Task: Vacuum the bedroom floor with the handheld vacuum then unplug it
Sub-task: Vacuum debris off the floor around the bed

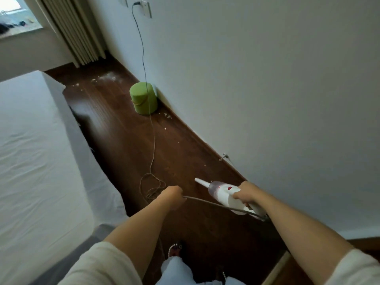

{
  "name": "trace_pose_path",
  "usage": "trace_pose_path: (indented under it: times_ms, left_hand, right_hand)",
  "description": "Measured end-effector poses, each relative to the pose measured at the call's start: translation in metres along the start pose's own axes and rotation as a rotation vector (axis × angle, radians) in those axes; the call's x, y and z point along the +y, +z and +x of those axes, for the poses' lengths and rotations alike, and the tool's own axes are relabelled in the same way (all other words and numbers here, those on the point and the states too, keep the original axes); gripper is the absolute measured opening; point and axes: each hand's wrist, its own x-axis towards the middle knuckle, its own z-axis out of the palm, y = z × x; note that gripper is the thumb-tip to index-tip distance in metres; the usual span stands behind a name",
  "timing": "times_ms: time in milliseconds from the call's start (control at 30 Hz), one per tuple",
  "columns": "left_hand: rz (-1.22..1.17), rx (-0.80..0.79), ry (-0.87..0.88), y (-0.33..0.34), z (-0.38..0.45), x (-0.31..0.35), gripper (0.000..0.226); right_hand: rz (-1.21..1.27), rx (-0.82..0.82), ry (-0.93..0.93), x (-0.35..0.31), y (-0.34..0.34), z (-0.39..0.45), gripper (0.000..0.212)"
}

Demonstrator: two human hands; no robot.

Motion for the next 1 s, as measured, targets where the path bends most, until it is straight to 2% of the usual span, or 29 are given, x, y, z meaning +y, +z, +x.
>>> trace_pose_path:
  times_ms: [67, 167, 267, 300, 400, 467, 567, 733, 1000]
  left_hand:
    - [0.019, 0.001, 0.037, 0.002, 0.004, 0.023, 0.031]
    - [0.044, -0.005, 0.077, 0.004, 0.008, 0.052, 0.032]
    - [0.072, -0.013, 0.092, 0.009, 0.01, 0.072, 0.031]
    - [0.083, -0.013, 0.097, 0.012, 0.01, 0.076, 0.03]
    - [0.095, -0.021, 0.117, 0.023, 0.009, 0.086, 0.028]
    - [0.078, -0.028, 0.108, 0.028, 0.007, 0.086, 0.027]
    - [0.065, -0.047, 0.098, 0.03, 0.006, 0.079, 0.029]
    - [0.063, -0.046, 0.071, 0.021, 0.014, 0.063, 0.032]
    - [0.005, -0.063, 0.035, -0.016, 0.059, 0.042, 0.03]
  right_hand:
    - [-0.046, 0.029, 0.018, 0.013, -0.009, -0.004, 0.017]
    - [-0.114, 0.05, 0.058, 0.03, -0.018, -0.012, 0.026]
    - [-0.17, 0.049, 0.072, 0.052, -0.024, -0.019, 0.019]
    - [-0.165, 0.046, 0.075, 0.058, -0.025, -0.022, 0.015]
    - [-0.067, 0.004, 0.069, 0.076, -0.029, -0.023, 0.027]
    - [-0.033, -0.008, 0.053, 0.08, -0.034, -0.023, 0.025]
    - [-0.016, 0.016, 0.059, 0.077, -0.043, -0.018, 0.023]
    - [0.053, 0.02, 0.06, 0.057, -0.041, 0.001, 0.043]
    - [0.08, 0.017, 0.052, 0.007, -0.057, 0.047, 0.045]
